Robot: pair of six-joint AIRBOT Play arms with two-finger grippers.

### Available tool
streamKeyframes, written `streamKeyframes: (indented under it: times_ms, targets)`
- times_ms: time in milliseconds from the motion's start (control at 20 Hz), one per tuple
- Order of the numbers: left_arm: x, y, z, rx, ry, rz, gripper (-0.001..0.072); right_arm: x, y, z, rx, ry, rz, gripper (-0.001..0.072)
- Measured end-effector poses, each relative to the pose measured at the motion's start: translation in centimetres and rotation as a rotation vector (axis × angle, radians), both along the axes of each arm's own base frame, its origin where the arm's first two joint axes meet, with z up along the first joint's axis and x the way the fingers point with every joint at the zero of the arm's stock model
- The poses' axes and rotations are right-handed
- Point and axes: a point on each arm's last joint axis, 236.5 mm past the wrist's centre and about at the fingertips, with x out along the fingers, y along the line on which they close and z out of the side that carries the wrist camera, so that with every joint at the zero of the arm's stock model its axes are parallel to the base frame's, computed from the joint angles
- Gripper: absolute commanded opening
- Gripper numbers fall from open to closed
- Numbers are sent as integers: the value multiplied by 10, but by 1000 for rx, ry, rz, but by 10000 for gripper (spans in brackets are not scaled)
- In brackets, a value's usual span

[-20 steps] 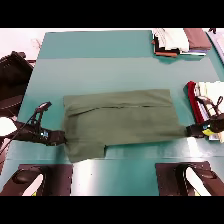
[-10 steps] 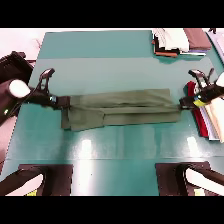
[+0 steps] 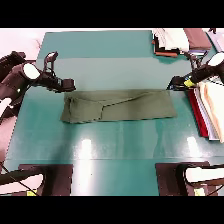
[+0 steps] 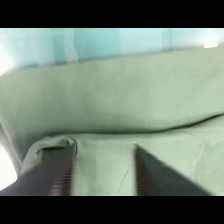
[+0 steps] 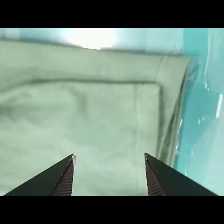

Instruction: Fold the shirts.

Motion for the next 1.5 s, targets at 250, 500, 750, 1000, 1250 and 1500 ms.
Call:
streamKeyframes:
  times_ms: [250,500,750,1000,1250,1500]
  targets:
    - [0,-12,7,-59,16,0,28,-23,-40,-24,64,75,-64,532]
    - [-6,-53,0,-168,66,-35,28,-55,-52,-68,254,155,-165,526]
    - [-13,-123,-28,-191,100,-145,28,-55,-14,-89,405,170,-140,140]
    - [-3,-190,-40,-219,93,-232,27,-21,9,-50,406,25,-40,19]
    - [0,-246,-60,-243,109,-302,28,8,45,69,394,-209,84,18]
    - [-1,-276,-83,-256,129,-326,27,3,110,164,405,-358,204,18]
